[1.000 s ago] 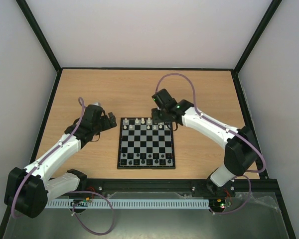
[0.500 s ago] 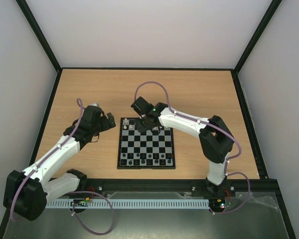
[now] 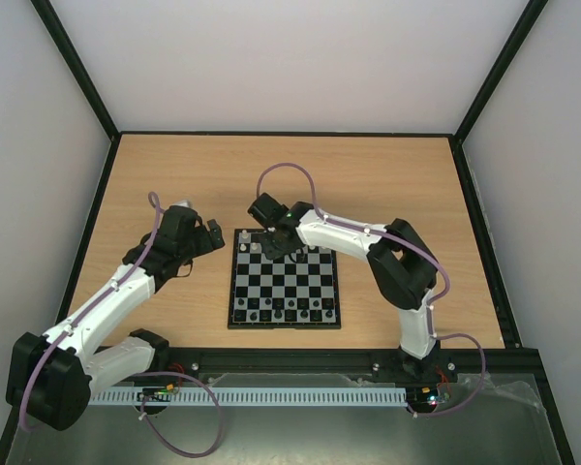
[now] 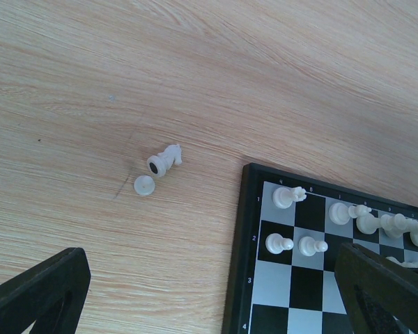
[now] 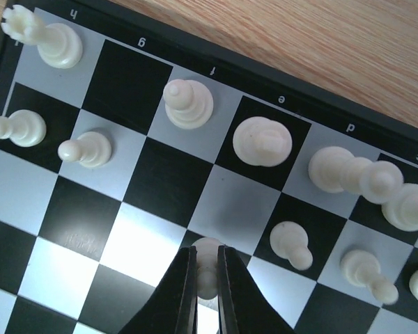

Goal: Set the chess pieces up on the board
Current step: Place the chess piece on the chessboard.

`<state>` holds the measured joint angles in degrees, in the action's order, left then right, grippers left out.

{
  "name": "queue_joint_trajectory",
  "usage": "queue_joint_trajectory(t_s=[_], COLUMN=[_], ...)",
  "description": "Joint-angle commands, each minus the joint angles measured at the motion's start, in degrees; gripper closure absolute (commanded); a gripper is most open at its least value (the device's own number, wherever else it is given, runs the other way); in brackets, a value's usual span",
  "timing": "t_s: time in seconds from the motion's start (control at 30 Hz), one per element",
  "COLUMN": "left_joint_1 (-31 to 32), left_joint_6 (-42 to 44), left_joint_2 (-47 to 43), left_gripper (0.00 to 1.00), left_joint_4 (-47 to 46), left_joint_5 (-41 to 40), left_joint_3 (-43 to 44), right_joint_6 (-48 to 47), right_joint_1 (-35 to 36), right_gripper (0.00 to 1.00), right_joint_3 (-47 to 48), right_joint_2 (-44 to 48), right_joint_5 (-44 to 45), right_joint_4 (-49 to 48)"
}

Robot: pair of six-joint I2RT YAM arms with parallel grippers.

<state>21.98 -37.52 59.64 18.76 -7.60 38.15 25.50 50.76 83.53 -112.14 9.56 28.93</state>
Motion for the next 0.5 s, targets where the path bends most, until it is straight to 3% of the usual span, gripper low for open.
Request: queue_joint_trajectory(t_s=[0.0,0.47], left_joint_1=[0.26,0.26], left_joint_6=[-0.17,0.04], left_joint_2=[-0.88,-1.02], left_gripper=[0.00,0.01], left_joint_4=[0.81,0.99], left_joint_5=[-0.67,-0.67], left_joint_3=[-1.04,-0.96], right_joint_6=[-0.01,0.16], right_joint_1=[0.33,0.22], right_gripper=[0.98,0.94], right_joint_3=[2.44,4.18], right_joint_2=[-2.22,-5.32], right_joint_5=[2.38,5.07], right_joint_4=[3.27,3.48])
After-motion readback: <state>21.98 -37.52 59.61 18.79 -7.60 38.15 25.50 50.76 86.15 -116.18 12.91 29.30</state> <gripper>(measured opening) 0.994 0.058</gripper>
